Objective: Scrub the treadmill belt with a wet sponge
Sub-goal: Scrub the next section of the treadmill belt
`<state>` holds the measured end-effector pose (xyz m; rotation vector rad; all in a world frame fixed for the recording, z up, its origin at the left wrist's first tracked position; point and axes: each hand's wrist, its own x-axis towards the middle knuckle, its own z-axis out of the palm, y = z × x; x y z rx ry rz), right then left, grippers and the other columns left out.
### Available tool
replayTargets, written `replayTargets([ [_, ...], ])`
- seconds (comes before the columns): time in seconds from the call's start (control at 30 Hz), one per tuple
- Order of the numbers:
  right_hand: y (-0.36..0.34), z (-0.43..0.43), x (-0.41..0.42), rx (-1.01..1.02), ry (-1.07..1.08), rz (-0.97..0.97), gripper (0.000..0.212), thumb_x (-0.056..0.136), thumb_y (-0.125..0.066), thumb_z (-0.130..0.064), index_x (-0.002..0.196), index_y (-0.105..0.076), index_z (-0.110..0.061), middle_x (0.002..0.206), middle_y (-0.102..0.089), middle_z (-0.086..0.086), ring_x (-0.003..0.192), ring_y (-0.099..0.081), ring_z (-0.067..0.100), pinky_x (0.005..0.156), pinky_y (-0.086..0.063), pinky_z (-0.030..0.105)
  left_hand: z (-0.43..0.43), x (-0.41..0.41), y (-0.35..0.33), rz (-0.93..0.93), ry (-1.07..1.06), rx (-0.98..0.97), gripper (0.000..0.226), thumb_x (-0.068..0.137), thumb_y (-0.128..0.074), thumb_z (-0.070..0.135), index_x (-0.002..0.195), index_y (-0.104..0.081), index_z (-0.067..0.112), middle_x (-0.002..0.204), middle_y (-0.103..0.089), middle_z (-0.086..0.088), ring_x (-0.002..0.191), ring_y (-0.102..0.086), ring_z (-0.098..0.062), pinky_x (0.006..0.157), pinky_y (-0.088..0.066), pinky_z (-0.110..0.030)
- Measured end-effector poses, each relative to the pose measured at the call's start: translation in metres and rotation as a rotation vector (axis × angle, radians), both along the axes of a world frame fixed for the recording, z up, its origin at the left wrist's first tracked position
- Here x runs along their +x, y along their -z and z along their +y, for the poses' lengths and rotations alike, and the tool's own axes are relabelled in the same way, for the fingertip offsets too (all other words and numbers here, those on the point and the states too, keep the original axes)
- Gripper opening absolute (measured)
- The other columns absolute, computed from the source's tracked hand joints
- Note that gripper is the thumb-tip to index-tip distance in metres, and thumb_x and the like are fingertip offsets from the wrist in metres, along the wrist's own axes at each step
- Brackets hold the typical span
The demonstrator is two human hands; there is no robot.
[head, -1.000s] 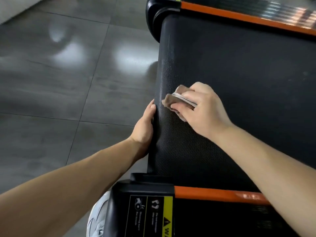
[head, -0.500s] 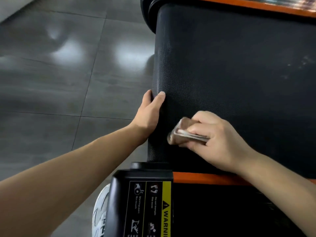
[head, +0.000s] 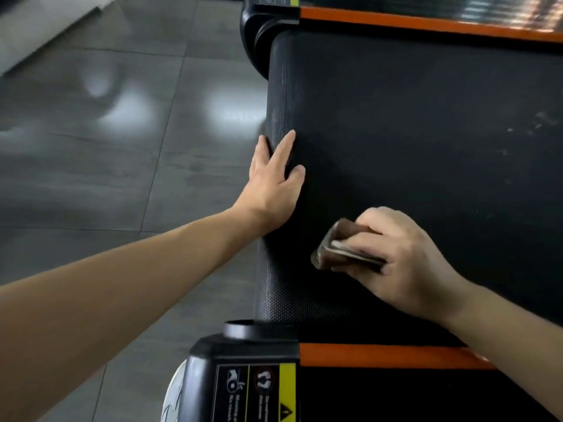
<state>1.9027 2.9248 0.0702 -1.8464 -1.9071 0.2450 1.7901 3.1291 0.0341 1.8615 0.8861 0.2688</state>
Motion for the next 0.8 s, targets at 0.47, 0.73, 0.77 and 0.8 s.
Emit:
replayTargets([
  [0.47,0.005,0.144,0.117,0.054,0.529,-0.053,0.026,0.09,-0.067,-0.045,0.102,-0.073,-0.022,0.091,-0.056,0.0,0.089,-0.057,0.024,0.076,-0.05,0.04,0.044,0.057,-0.01,0.121,-0.021,0.214,0.058,0.107,-0.039,0.034,0.162,-0.019,0.037,0.171,0.008,0.012,0.156,0.011,-0.007,0.122,-0.015,-0.042],
  [0.73,0.004,0.193,0.137,0.009,0.495,-0.012,0.023,0.092,-0.068,-0.042,0.1,-0.071,-0.021,0.095,-0.057,0.002,0.085,-0.055,0.021,0.071,-0.043,0.035,0.045,0.055,-0.004,0.048,-0.052,0.192,0.065,0.106,-0.044,0.034,0.164,-0.014,0.029,0.171,0.005,0.017,0.154,0.01,0.0,0.112,-0.006,-0.023],
  [0.77,0.004,0.193,0.141,0.004,0.47,0.005,0.021,0.092,-0.069,-0.042,0.097,-0.072,-0.022,0.095,-0.058,0.002,0.086,-0.056,0.022,0.073,-0.046,0.037,0.045,0.056,-0.004,0.051,-0.049,0.202,0.066,0.106,-0.044,0.034,0.164,-0.013,0.03,0.171,0.006,0.016,0.154,0.011,0.0,0.112,-0.006,-0.023],
  [0.8,0.002,0.199,0.149,0.014,0.494,0.007,0.02,0.092,-0.068,-0.041,0.097,-0.073,-0.023,0.096,-0.059,0.003,0.088,-0.058,0.023,0.076,-0.048,0.039,0.045,0.056,-0.004,0.053,-0.047,0.213,0.066,0.106,-0.043,0.035,0.164,-0.013,0.03,0.171,0.007,0.016,0.154,0.011,0.0,0.113,-0.007,-0.024],
])
